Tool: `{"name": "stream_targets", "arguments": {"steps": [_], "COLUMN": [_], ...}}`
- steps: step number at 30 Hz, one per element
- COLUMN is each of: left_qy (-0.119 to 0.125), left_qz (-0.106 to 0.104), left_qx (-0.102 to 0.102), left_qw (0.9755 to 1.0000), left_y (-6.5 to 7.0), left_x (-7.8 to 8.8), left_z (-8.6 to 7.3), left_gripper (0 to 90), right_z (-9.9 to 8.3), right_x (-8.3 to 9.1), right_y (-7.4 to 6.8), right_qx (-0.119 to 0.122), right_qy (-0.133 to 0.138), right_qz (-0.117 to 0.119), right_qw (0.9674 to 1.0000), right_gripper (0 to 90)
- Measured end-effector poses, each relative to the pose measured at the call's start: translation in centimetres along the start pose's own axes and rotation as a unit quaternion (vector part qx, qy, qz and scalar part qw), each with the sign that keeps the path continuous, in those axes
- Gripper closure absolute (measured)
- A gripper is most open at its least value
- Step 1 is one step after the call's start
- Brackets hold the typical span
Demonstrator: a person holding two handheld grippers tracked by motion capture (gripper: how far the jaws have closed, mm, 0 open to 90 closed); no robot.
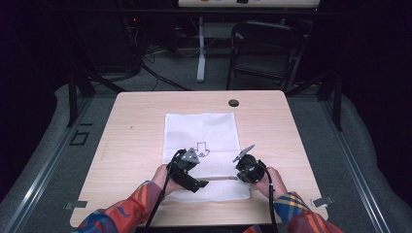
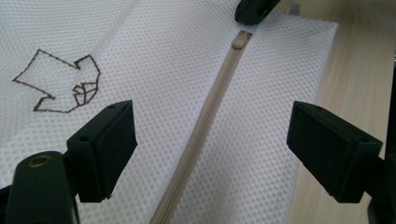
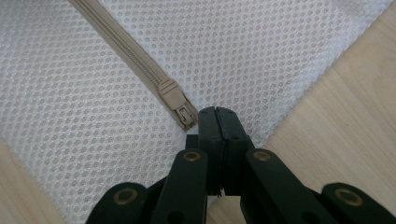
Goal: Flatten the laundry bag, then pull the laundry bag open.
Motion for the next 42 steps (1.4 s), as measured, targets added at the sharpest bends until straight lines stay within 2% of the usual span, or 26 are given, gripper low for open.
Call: {"name": "stream_targets", "arguments": {"steps": [4,5,7,9,10,12,14,21,25,30,33,34,36,40,42], "left_qy": [0.005,0.008,0.008,0.009,0.003,0.009,0.006,0.012,0.01,0.008,0.009,0.004,0.012,0.008,0.007], "left_qz": [-0.008,-0.004,-0.011,-0.01,-0.002,-0.011,-0.015,-0.019,-0.023,-0.028,-0.025,-0.017,-0.027,-0.032,-0.04], "left_qx": [0.001,-0.001,-0.007,-0.012,-0.014,-0.013,-0.016,-0.014,-0.02,-0.023,-0.023,-0.025,-0.023,-0.027,-0.03], "left_qw": [1.0,1.0,0.9999,0.9998,0.9999,0.9998,0.9998,0.9996,0.9995,0.9993,0.9994,0.9995,0.9993,0.9991,0.9987], "left_y": [0.0,0.0,0.2,0.2,0.3,0.3,0.4,0.4,0.6,0.9,1.0,1.0,1.0,1.2,1.3], "left_x": [-1.0,-1.3,-1.7,-2.1,-2.1,-2.5,-2.8,-3.4,-3.9,-4.2,-4.3,-4.3,-4.6,-5.2,-5.6], "left_z": [0.7,0.9,1.2,1.5,1.6,1.8,2.0,2.5,2.7,2.9,2.9,3.0,3.1,3.1,3.2], "left_gripper": [15.7,15.6,15.6,15.6,15.5,15.6,15.6,15.6,15.7,15.7,15.7,15.8,15.9,17.3,21.0], "right_z": [-0.1,-0.1,-0.2,-0.2,-0.2,-0.3,-0.3,-0.3,-0.3,-0.4,-0.4,-0.4,-0.5,-0.5,-0.5], "right_x": [0.1,0.1,0.0,0.1,0.1,-0.1,0.0,0.1,0.1,0.0,0.1,0.1,0.1,0.0,0.0], "right_y": [0.0,0.0,0.0,0.0,0.0,-0.1,0.0,0.1,0.2,0.1,0.1,0.1,0.2,0.2,0.2], "right_qx": [-0.004,-0.006,-0.007,-0.007,-0.009,-0.019,-0.014,-0.008,-0.007,-0.014,-0.014,-0.016,-0.016,-0.017,-0.016], "right_qy": [-0.001,0.001,0.005,0.006,0.007,0.018,0.014,0.01,0.01,0.018,0.017,0.018,0.019,0.024,0.025], "right_qz": [0.002,0.004,0.002,0.004,0.003,0.003,0.001,0.004,0.007,0.01,0.01,0.013,0.009,0.013,0.014], "right_qw": [1.0,1.0,1.0,1.0,0.9999,0.9997,0.9998,0.9999,0.9999,0.9997,0.9997,0.9996,0.9997,0.9995,0.9995], "right_gripper": [89.7,89.7,89.6,89.6,89.6,89.6,89.6,89.6,89.6,89.6,89.6,89.6,89.6,89.5,89.5]}}
Point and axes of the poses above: each handheld gripper's, and its own axes: x roughly backward along the jaws, z roughly out of its top, y roughly to its right, the point moved 4 cm from there along -x, roughly forward along the jaws, and after that the axes turned 1 degree about z, right-handed, at the moved point
